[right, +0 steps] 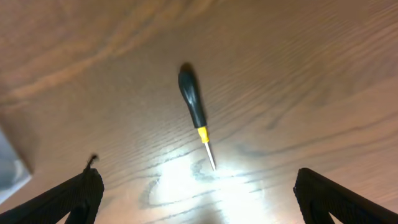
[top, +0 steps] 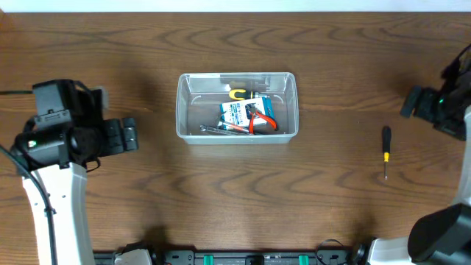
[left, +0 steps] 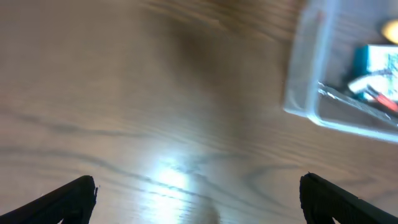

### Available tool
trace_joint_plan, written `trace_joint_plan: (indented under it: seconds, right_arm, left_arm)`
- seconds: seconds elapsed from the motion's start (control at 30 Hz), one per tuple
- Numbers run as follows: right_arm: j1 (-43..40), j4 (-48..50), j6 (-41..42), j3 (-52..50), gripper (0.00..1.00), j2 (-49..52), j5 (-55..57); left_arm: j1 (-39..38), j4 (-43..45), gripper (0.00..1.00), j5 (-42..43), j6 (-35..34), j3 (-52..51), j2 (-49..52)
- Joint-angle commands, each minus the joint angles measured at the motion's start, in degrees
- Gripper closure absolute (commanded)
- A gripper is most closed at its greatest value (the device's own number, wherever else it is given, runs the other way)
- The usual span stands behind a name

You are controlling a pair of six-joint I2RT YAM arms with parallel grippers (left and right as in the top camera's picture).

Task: Pack container
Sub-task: 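Move the right gripper over the small yellow-black screwdriver, then lower the right gripper onto the small screwdriver and grasp it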

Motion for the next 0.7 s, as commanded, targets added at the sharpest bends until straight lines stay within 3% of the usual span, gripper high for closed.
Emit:
trace_joint_plan:
  seconds: [0.0,0.27,0.67]
  right_arm:
    - [-0.24,3.13,-2.14,-5.73,0.01,-0.11,-1.29]
    - [-0.26,12.39,-4.26,-15.39,0.01,0.44,-1.29]
    - [-0.24,20.92,-15.85,-19.74,0.01,11.13,-2.58]
  left_arm:
    - [4.81,-0.17,0.02,-2.69,-4.94,1.18,-0.11]
    - [16.11,1.18,0.02,0.24,-6.43,3.74,0.00]
    - [16.37,1.14,0.02,0.55,-6.40,3.74,0.11]
